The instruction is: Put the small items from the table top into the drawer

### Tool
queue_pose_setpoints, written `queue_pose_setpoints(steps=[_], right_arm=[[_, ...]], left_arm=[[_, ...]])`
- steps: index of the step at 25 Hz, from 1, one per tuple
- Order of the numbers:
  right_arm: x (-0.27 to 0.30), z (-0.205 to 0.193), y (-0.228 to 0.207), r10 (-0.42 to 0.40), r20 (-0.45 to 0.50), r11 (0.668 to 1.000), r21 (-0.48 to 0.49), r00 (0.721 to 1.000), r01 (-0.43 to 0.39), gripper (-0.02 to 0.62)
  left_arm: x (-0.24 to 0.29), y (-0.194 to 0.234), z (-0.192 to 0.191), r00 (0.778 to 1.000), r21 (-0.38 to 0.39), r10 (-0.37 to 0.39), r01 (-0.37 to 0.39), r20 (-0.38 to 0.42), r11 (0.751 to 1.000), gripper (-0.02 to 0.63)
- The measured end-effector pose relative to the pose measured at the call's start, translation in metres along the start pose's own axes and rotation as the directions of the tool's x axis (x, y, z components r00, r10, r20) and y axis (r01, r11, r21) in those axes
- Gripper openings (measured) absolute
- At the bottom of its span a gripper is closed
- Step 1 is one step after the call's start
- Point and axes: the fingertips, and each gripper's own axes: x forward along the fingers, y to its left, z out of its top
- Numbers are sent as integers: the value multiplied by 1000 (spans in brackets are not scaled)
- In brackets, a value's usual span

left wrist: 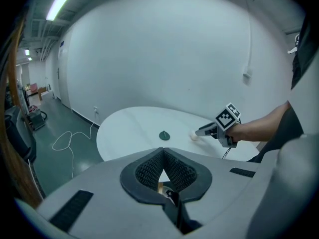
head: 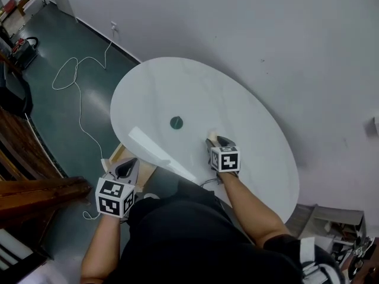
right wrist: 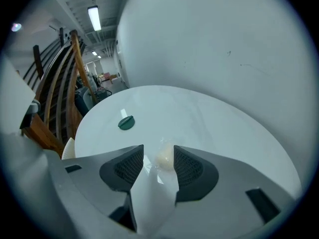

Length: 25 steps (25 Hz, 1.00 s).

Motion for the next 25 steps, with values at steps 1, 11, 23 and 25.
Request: queue_pose_setpoints(steps=[1, 11, 23, 25], right_arm=[[2, -2, -3, -10, -9, 1000, 3, 1000, 10, 177], [33, -23, -21, -22, -92, 995, 91, 996, 31, 201], [29, -18, -6, 37, -82, 997, 64, 996, -32, 178], [25, -13, 5, 62, -68, 997, 48, 996, -59, 175]], left_arm=[[-1, 1, -1, 1000, -4, 4, -4, 0, 1000, 14], [-8, 2, -13, 1000, -35, 29, -30, -6, 999, 14], [-19, 9, -18, 998, -63, 61, -60, 19, 996, 14], [-20, 11, -19, 998, -66, 64, -63, 25, 996, 14]])
